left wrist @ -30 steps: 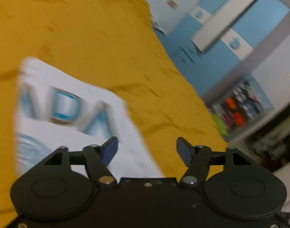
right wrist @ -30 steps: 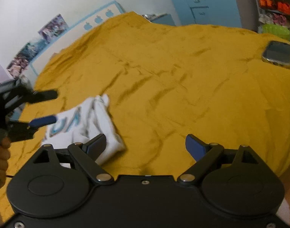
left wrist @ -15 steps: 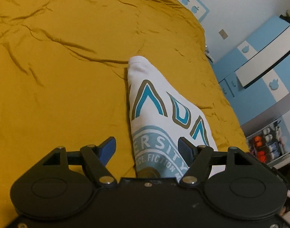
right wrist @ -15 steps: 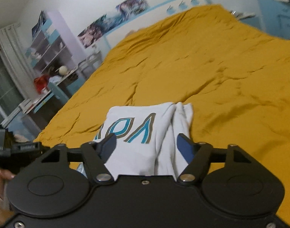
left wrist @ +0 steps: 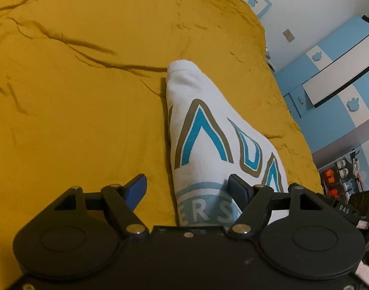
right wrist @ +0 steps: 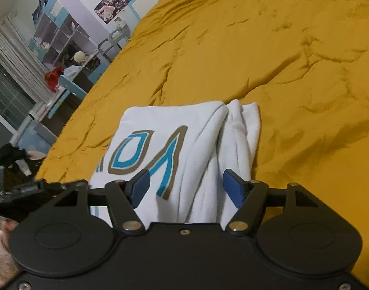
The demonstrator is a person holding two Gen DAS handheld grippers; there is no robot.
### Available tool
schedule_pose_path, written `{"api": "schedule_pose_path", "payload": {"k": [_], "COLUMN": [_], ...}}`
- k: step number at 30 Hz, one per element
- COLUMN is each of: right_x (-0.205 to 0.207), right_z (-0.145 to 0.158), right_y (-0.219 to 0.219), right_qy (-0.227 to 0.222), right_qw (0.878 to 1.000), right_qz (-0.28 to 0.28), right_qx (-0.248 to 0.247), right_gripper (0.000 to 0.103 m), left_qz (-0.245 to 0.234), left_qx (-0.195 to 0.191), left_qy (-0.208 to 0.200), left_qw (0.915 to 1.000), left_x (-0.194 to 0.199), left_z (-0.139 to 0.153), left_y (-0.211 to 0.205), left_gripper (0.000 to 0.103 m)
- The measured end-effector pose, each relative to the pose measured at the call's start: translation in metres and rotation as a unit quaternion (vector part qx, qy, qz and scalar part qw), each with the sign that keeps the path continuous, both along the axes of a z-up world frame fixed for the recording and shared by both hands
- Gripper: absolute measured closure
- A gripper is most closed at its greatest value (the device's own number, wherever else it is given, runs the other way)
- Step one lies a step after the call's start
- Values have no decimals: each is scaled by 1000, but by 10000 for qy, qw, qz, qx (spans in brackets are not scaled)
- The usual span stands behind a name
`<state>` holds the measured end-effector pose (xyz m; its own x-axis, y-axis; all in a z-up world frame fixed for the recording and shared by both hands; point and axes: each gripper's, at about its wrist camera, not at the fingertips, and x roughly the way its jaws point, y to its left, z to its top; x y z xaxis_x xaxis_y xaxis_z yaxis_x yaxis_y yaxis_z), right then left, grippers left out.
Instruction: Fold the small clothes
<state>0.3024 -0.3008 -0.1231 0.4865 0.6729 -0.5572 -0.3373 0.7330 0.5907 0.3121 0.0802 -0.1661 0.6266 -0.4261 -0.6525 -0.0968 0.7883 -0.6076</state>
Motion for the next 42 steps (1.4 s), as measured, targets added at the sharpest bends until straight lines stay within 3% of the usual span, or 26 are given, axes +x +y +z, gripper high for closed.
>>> {"api": "schedule_pose_path", "payload": {"k": [8, 9, 11, 13, 17, 21, 25, 28, 29, 31, 32, 38, 42], "right_x": [26, 29, 30, 25, 12, 12, 31, 24, 20, 3, -6, -73, -103], "right_z": [-11, -13, -13, -9, 13, 24, -5, -11, -8, 2, 8, 28, 29], "right_y": [9, 10, 10, 10, 5, -8, -16, -27, -32, -40, -43, -58, -59], "right_qy": [401, 423, 436, 292, -146, -360, 208, 430, 484, 445, 396, 122, 110], "right_qw": [9986, 9985, 9988, 9994, 9997, 9990, 9993, 9980, 9973, 9964, 9968, 9993, 9966], "right_qz": [168, 119, 22, 53, -92, -253, -306, -399, -382, -423, -443, -361, -685], "right_qx": [316, 315, 207, 175, 156, -46, 33, 249, 408, 583, 533, -27, -449], "right_gripper": [35, 40, 75, 86, 90, 90, 87, 71, 60, 46, 44, 43, 43], "left_qz": [-18, -17, 7, 24, -99, -261, -282, -294, -310, -374, -392, -906, -1312], "left_qx": [-43, -43, -46, -33, -81, 37, 113, 126, 102, 92, 121, 653, 1136], "left_qy": [15, 23, 25, 28, -86, -118, 63, 71, 95, 93, 29, -500, -721], "left_qw": [10000, 10000, 10000, 10000, 9999, 9996, 9995, 9995, 9994, 9992, 9992, 9925, 9822], "left_x": [7, 7, 7, 4, 3, 3, 4, -1, -3, -12, -20, -92, -137], "left_z": [-7, -8, -7, -4, 6, 7, -4, 0, 4, 12, 18, 51, 56], "left_y": [-2, -2, -1, -2, -8, -18, -22, -20, -19, -17, -16, -24, -41], "left_gripper": [19, 19, 19, 19, 19, 19, 19, 19, 19, 19, 19, 19, 27]}}
